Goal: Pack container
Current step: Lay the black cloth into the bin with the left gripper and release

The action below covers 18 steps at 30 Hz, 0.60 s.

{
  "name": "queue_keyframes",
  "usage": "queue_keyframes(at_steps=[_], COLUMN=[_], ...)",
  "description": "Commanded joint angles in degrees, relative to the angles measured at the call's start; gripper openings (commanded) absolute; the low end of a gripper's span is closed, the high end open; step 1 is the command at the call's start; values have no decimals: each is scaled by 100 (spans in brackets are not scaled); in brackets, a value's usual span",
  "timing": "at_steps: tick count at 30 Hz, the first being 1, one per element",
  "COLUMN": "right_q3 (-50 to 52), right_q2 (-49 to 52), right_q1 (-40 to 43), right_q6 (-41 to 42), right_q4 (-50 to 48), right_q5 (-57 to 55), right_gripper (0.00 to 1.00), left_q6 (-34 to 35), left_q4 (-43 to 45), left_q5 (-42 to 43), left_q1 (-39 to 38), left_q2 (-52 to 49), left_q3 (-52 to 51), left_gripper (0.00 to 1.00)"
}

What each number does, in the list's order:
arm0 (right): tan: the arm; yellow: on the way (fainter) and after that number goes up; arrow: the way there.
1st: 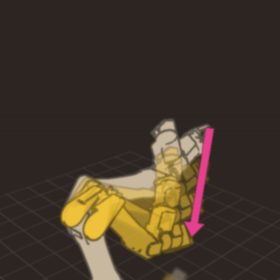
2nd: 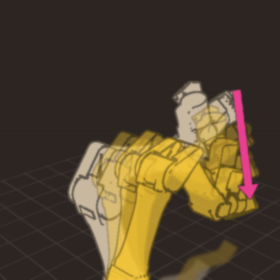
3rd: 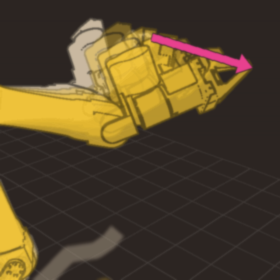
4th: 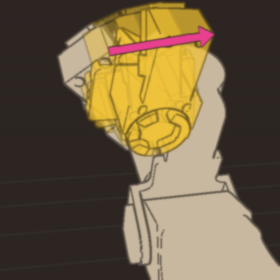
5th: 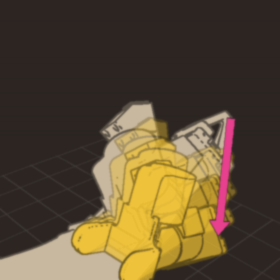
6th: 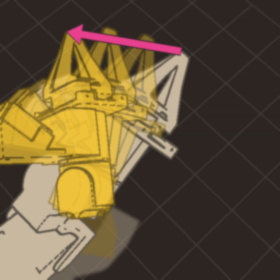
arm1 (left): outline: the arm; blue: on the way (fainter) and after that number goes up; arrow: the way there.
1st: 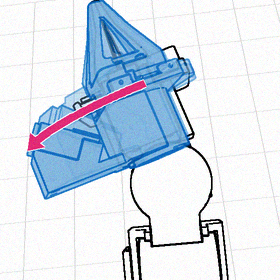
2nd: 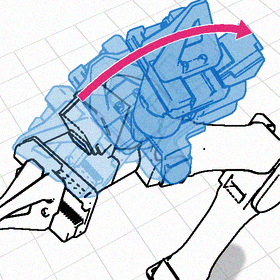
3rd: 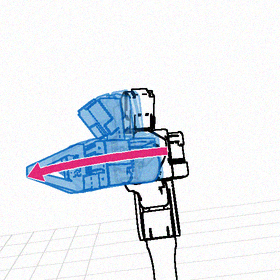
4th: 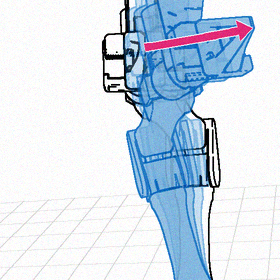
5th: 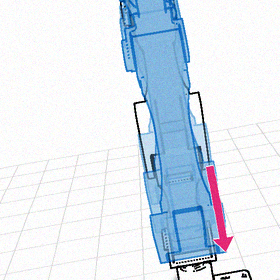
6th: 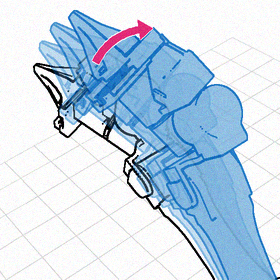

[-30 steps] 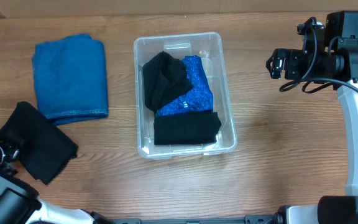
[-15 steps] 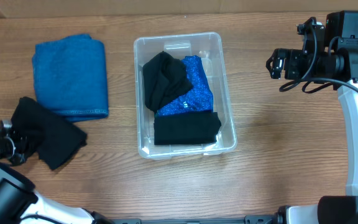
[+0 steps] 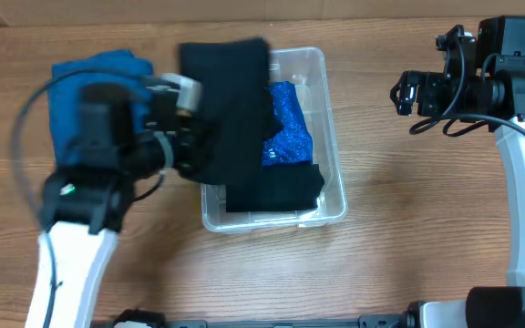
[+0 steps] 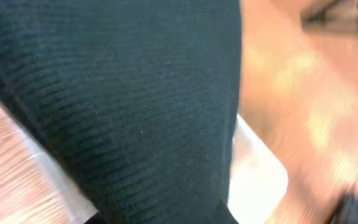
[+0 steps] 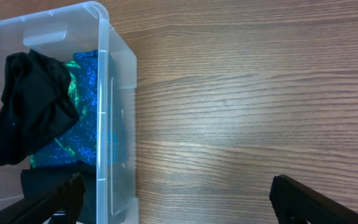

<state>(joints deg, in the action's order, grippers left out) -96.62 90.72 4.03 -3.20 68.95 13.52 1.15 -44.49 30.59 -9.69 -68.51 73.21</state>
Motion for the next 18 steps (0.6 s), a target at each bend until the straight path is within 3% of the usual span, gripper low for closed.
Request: queue_keyframes(at_steps=[1,2,4,14,15,16,17,18], right_q3=[131,188,243,243,243,243,243,243], right_q2=[-15,-15,-15,-15,-15,-15,-15,-15], right_q1=[-15,-15,-15,-15,-15,-15,-15,-15], right_q6=[13,2,4,2,2,4,4,4], right_q4=[-79,-120,-175,-203,-203,-203,-201,-199], right_q5=[4,-11,-61,-63,-61,-61,-61,-61], right_gripper=[100,100,100,100,100,100,100,100], left_q6=[-3202,-4369,-5250,-5646,-5641,-5587,-5123,-4531], left_q4=[-229,-452,-470,-901,-894,-850,-621,-420], left_q5=[-291,-472,-662,-555,-570,-588,-793,-1126], left_q1=[-868,-986,-1021,-1716,-1718,-1714,-1672,-1620], left_q2=[-743,-1005,-1451,-2833,-2857,-2859,-2837,-2815], left_q3=[66,66,66,66,66,66,81,136], left_gripper=[4,4,4,4,13,42,100,100])
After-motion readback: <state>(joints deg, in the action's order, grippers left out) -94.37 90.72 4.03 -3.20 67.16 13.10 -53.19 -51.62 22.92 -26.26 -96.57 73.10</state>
